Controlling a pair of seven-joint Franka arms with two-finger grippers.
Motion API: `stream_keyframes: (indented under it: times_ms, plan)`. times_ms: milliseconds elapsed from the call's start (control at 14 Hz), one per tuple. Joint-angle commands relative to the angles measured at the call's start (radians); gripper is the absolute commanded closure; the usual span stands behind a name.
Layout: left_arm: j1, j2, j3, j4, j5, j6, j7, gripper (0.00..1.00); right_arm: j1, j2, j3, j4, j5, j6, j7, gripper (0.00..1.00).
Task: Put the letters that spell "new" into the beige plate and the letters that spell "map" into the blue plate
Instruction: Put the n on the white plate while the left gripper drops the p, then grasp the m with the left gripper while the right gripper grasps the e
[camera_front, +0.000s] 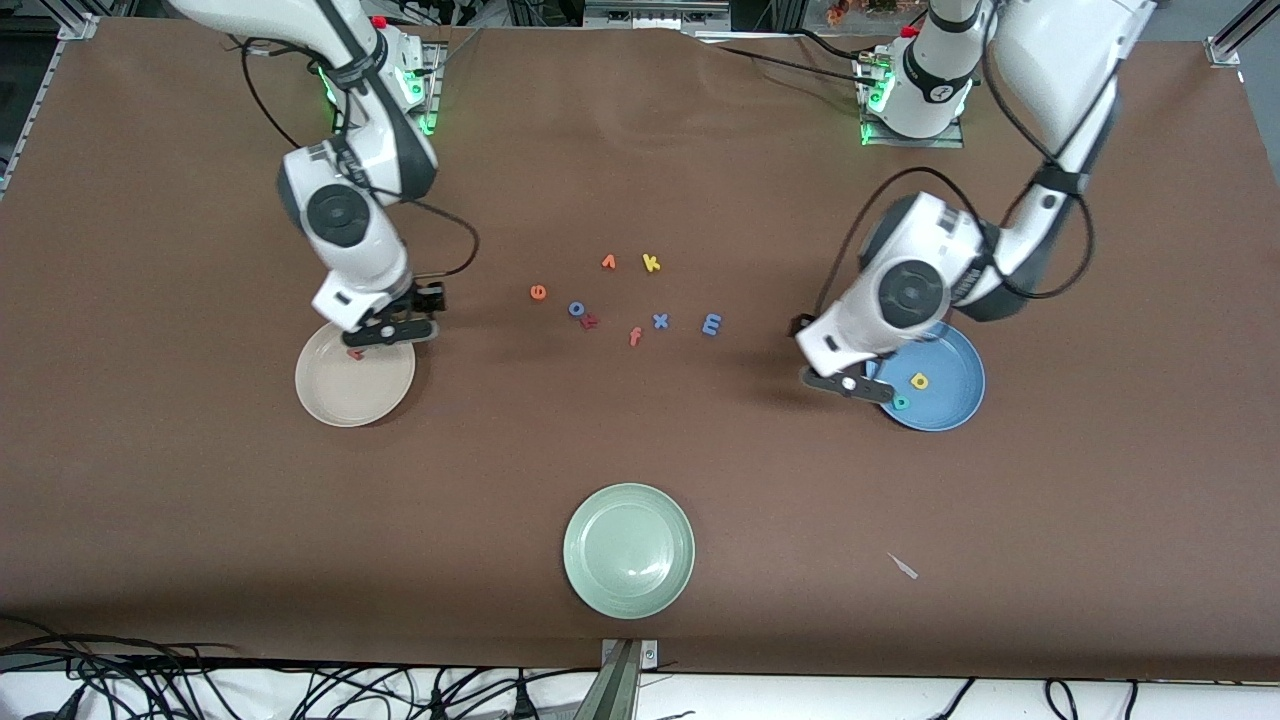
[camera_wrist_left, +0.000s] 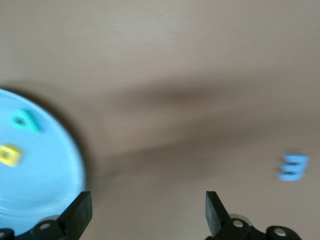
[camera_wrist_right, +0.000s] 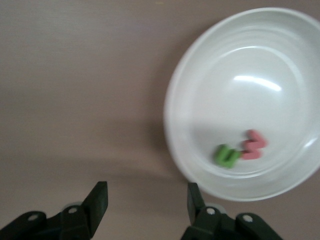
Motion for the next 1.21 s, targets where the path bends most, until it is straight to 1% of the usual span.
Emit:
stream_keyframes:
  times_ms: [0, 71, 142, 214, 285, 427, 570, 712, 926, 997, 1068, 1139]
  plan:
    - [-0.115, 0.060, 0.006, 0.075, 0.022, -0.003, -0.162, 0.00, -0.001, -0.020, 0.131, -0.018, 0.014, 0.004, 0.205, 0.25]
    - [-0.146, 0.088, 0.006, 0.099, 0.028, -0.002, -0.219, 0.00, 0.000, -0.010, 0.177, -0.016, 0.013, 0.010, 0.288, 0.25]
    - [-0.179, 0.113, 0.006, 0.116, 0.030, 0.008, -0.253, 0.00, 0.000, -0.002, 0.206, -0.012, 0.011, 0.014, 0.342, 0.25]
    - [-0.209, 0.131, 0.007, 0.119, 0.030, 0.055, -0.256, 0.00, 0.002, 0.007, 0.222, -0.003, 0.011, 0.020, 0.370, 0.25]
    - [-0.227, 0.146, 0.007, 0.109, 0.030, 0.092, -0.259, 0.00, 0.003, 0.020, 0.228, 0.011, 0.011, 0.020, 0.385, 0.26]
    - [-0.233, 0.177, 0.010, 0.109, 0.047, 0.105, -0.256, 0.00, 0.043, 0.049, 0.229, 0.043, 0.010, 0.023, 0.427, 0.26]
    - [-0.233, 0.205, 0.007, 0.107, 0.145, 0.105, -0.259, 0.00, 0.083, 0.081, 0.228, 0.047, -0.003, 0.070, 0.489, 0.26]
    - [-0.235, 0.228, 0.007, 0.107, 0.151, 0.125, -0.262, 0.00, 0.085, 0.109, 0.226, 0.047, -0.007, 0.112, 0.496, 0.26]
    - [-0.241, 0.245, 0.007, 0.106, 0.151, 0.129, -0.264, 0.00, 0.085, 0.138, 0.222, 0.045, -0.044, 0.142, 0.497, 0.27]
    - [-0.241, 0.246, 0.007, 0.106, 0.153, 0.131, -0.264, 0.07, 0.083, 0.148, 0.211, 0.044, -0.064, 0.155, 0.497, 0.27]
    - [-0.243, 0.248, 0.007, 0.106, 0.153, 0.131, -0.262, 0.33, 0.085, 0.159, 0.200, 0.041, -0.081, 0.171, 0.497, 0.27]
    - [-0.241, 0.246, 0.007, 0.106, 0.151, 0.137, -0.264, 0.65, 0.085, 0.170, 0.197, 0.040, -0.084, 0.185, 0.497, 0.27]
